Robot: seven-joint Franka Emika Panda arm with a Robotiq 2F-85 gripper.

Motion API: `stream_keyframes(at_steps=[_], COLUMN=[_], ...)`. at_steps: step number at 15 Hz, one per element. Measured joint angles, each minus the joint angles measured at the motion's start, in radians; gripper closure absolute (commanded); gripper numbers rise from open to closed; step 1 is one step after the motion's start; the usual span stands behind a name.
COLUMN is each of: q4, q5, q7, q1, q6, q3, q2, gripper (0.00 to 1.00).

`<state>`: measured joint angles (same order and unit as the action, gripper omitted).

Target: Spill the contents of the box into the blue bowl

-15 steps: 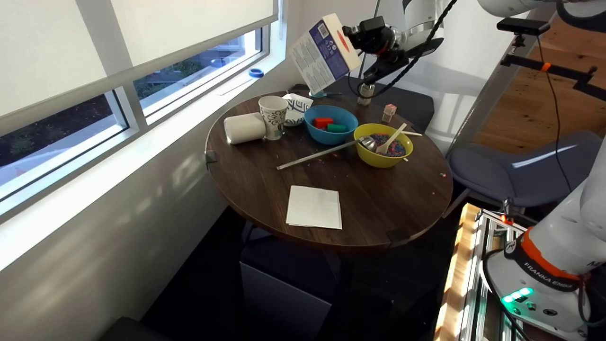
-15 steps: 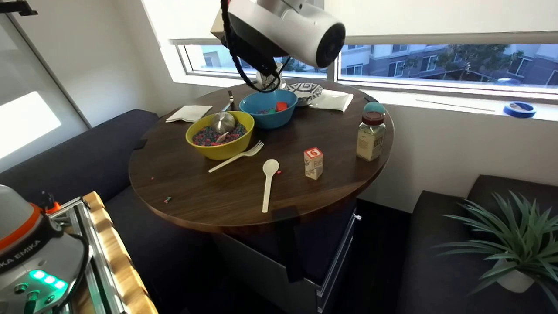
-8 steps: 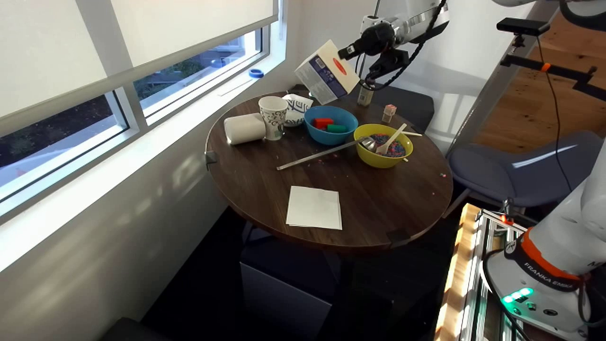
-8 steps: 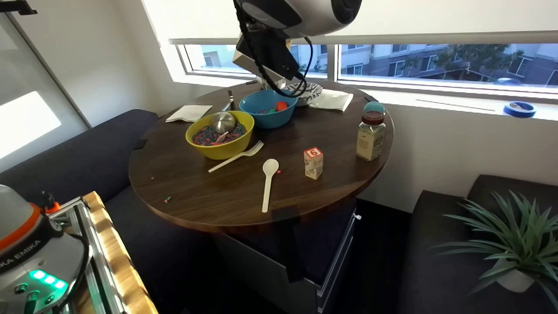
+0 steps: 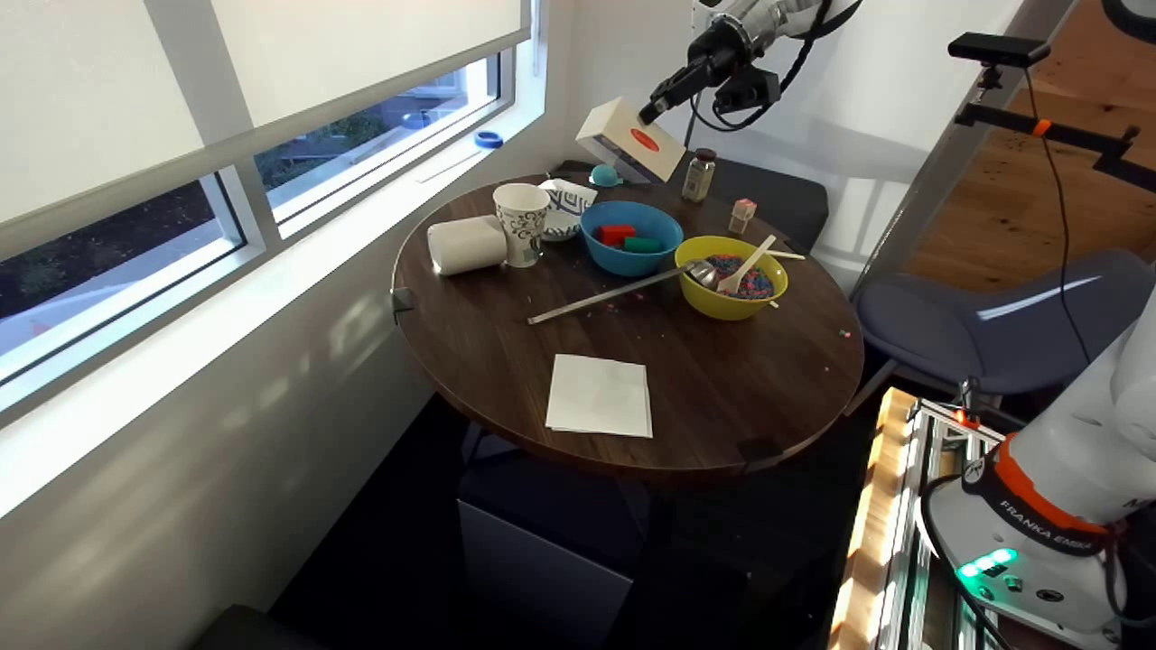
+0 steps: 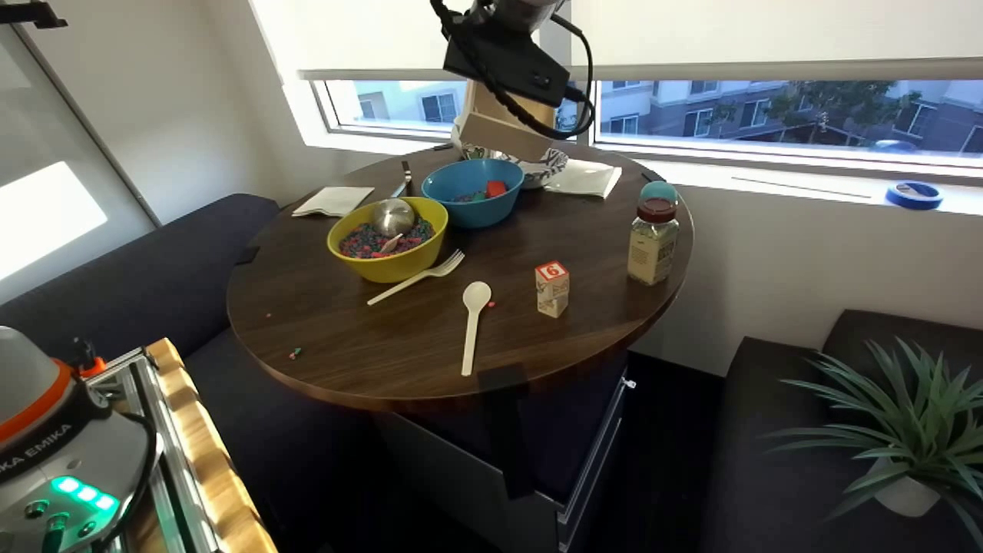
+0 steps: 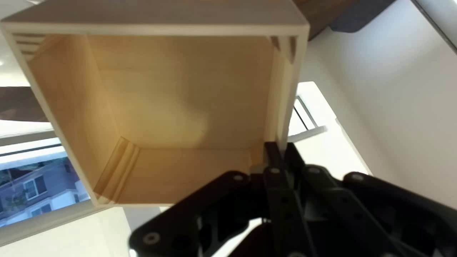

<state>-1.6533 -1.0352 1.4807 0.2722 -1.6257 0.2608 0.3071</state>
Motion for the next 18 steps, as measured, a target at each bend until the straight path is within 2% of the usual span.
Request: stream_keyframes(at_steps=[6,11,14,18], q4=[0.000,-0.071,-0.118,-0.151], q5=[0.250,0.493,0.593,0.642], q7=[0.000,-0.022,-0.046,-0.054], q1=[-0.007,-0.009,-0.009,-0.007], q6=[-0.254,-0.475,-0.535,-0.551], q3=[-0.012,-0.033,-0.057,-0.083], q2=[-0.022,-0.014,-0.004,0.004], gripper=[0.97,0.97,0.97,0.97])
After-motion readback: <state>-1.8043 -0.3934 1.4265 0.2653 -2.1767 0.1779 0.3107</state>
